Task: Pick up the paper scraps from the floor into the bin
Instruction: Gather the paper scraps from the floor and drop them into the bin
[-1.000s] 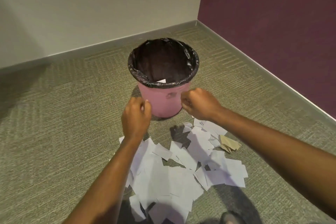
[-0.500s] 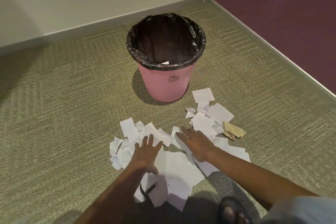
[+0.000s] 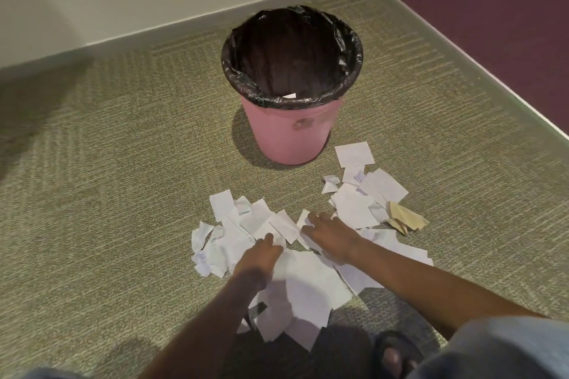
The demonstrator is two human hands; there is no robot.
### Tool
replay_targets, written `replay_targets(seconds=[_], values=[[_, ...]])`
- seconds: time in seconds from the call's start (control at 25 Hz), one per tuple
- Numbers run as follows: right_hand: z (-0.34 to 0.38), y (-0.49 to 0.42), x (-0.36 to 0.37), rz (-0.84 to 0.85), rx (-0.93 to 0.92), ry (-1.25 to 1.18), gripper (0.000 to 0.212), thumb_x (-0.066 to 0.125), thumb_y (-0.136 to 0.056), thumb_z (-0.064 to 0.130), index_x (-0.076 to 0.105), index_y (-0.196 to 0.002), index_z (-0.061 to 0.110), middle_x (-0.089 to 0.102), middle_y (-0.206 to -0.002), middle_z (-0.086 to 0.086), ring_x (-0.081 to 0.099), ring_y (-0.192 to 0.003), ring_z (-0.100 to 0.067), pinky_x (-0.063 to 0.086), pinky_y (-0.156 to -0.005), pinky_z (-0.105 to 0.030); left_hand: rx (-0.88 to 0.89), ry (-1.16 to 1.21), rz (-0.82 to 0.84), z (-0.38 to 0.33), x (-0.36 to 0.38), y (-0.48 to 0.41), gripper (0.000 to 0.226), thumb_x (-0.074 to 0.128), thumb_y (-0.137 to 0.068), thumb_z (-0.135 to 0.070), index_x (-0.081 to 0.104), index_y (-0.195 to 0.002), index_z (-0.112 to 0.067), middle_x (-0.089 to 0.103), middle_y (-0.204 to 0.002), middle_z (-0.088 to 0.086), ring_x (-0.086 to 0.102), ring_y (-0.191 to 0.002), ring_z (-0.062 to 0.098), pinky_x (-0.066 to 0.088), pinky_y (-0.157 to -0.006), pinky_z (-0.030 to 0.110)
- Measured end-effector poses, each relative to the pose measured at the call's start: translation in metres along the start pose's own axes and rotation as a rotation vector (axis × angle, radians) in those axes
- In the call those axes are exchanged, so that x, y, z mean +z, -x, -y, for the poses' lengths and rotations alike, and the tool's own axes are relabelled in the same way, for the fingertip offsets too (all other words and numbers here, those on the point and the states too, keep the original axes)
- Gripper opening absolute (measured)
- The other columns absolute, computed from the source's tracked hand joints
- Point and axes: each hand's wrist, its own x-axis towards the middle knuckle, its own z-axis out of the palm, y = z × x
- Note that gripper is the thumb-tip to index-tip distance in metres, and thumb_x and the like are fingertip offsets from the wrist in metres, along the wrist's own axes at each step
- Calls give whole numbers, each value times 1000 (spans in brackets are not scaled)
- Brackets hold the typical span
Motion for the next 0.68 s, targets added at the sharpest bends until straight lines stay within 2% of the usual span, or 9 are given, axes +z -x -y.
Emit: replay_targets(seconds=[0.08, 0.16, 0.2, 0.28, 0.4, 0.56, 0.6, 0.68], values=[[0, 4, 4, 0, 26, -64, 57, 64, -80, -3, 41, -132, 7, 37, -136, -19, 50, -113, -38, 46, -73, -42, 3, 58, 6, 1, -2, -2, 24, 51, -85, -3, 56, -108, -10, 47, -122, 12, 49, -112, 32, 40, -81, 37], [-2, 7, 4, 0, 42, -139, 52, 64, -80, -3, 43, -126, 6, 40, -131, -19, 56, -104, -37, 39, -63, -37, -4, 101, -21, 0, -8, -2, 10, 50, -83, -3, 53, -81, -12, 54, -107, 14, 53, -106, 35, 36, -74, 33], [-4, 8, 2, 4, 42, -192, 46, 61, -81, -5, 45, -123, 5, 41, -129, -19, 59, -101, -36, 36, -63, -34, -16, 133, -37, 0, -11, -4, 18, 51, -80, -3, 44, -70, -15, 53, -93, 14, 55, -101, 37, 34, -70, 32], [-8, 10, -2, 0, 37, -316, 37, 54, -82, -8, 50, -117, 3, 44, -125, -18, 60, -95, -36, 34, -64, -32, -21, 198, -56, 1, -18, -5, 33, 54, -76, -2, 30, -59, -17, 40, -69, 3, 57, -91, 41, 35, -63, 33], [-15, 11, -17, -84, 101, -453, 28, 49, -84, -11, 56, -106, 3, 49, -116, -13, 58, -97, -33, 38, -68, -30, 27, 259, -100, 0, -37, -8, 42, 60, -71, -1, 27, -52, -19, 32, -59, -4, 59, -78, 40, 32, -56, 33], [-15, 16, -46, -245, 175, -507, 23, 52, -83, -11, 59, -96, 6, 53, -108, -10, 58, -94, -32, 49, -72, -39, 69, 245, -167, -4, -73, -7, 46, 65, -75, 2, 32, -49, -17, 32, -58, -5, 54, -66, 36, 35, -56, 30], [-14, 19, -56, -281, 183, -522, 23, 51, -83, -12, 59, -95, 6, 52, -106, -10, 58, -91, -34, 49, -70, -40, 89, 250, -187, -6, -84, -5, 48, 66, -76, 2, 31, -50, -17, 29, -58, -5, 48, -63, 38, 33, -56, 30], [-14, 26, -81, -359, 202, -530, 21, 50, -84, -9, 58, -97, 5, 52, -105, -12, 56, -89, -35, 46, -68, -38, 126, 254, -220, -8, -110, 0, 49, 68, -79, 0, 30, -52, -15, 30, -59, -4, 35, -60, 27, 30, -57, 30]])
